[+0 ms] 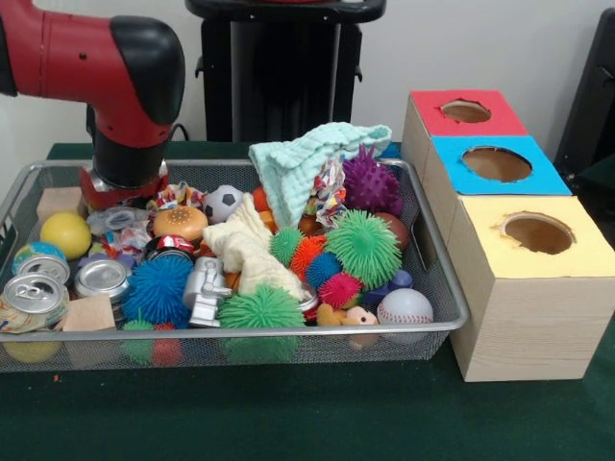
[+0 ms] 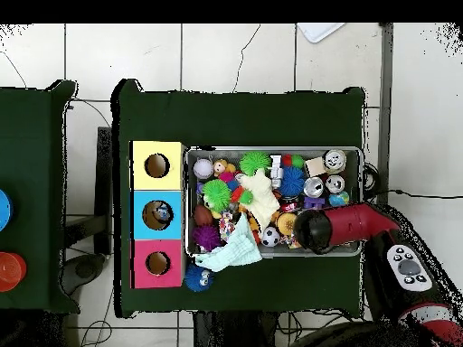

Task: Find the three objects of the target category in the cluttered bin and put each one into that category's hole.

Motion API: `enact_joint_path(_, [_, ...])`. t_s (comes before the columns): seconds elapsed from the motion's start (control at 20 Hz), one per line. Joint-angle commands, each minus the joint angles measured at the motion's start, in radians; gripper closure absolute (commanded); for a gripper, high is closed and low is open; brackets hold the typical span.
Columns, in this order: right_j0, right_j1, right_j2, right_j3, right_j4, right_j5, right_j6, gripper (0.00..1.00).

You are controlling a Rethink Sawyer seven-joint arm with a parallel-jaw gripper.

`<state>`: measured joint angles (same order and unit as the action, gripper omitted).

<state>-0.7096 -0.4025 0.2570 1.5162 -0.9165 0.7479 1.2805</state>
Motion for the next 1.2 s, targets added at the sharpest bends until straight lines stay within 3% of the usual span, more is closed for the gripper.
enact_joint_path(0.05, [-0.053,0.089,0.128,0.011,-0.05,-0.196,-0.172,0.0])
enact_joint_path(0.7, [-0.091,0.01,0.2,0.098,-0.129,-0.327,-0.158,0.0])
enact_joint_path(0.8, [-0.071,-0.003,0.186,0.096,-0.111,-0.27,-0.142,0.0])
enact_joint_path(0.95, [-0.016,-0.065,0.156,0.1,-0.035,-0.072,-0.155,0.0])
enact_joint_path(1.2, [-0.032,-0.14,0.205,0.135,0.072,-0.005,-0.174,0.0])
